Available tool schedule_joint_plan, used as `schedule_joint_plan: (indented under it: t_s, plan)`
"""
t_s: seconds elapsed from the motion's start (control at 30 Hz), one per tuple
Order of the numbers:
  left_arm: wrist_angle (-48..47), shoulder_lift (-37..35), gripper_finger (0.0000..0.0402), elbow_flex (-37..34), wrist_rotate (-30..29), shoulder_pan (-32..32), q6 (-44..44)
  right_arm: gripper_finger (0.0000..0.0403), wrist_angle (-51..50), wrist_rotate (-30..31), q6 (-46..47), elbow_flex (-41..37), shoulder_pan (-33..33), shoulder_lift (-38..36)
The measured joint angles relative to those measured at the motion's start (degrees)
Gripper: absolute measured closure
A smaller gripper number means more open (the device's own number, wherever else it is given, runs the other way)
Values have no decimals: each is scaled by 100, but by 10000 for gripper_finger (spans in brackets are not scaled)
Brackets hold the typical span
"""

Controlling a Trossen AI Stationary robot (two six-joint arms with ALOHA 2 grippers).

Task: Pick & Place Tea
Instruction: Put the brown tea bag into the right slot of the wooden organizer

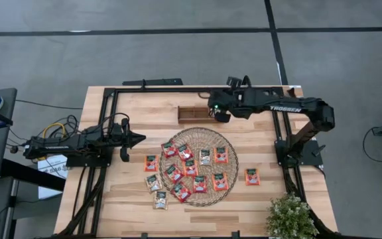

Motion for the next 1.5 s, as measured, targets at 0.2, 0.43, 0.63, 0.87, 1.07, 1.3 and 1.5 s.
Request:
schedule_joint_plan:
  t_s: [0.2, 0.43, 0.63, 0.87, 1.07, 1.3, 1.5]
  plan:
    - [0, -1, 393, 0, -1, 0, 229, 403, 939, -120, -48, -888, -8, 2]
    - [-2, -2, 393, 0, -1, -1, 229, 403, 1526, -647, -49, -1439, -205, 4]
    - [0, -2, 393, 0, -1, 0, 229, 403, 2028, -944, -96, -1765, -335, 2]
    - [0, 0, 393, 0, -1, -1, 229, 403, 2328, -1099, -371, -1785, -378, 351]
    - [0, -2, 393, 0, -1, -1, 225, 403, 2590, -1081, -688, -1786, -374, 673]
    - [0, 0, 393, 0, -2, 1, 227, 403, 2605, -1016, -853, -1784, -374, 727]
    - [0, -1, 394, 0, -3, 0, 227, 403, 2608, -920, -1000, -1784, -441, 717]
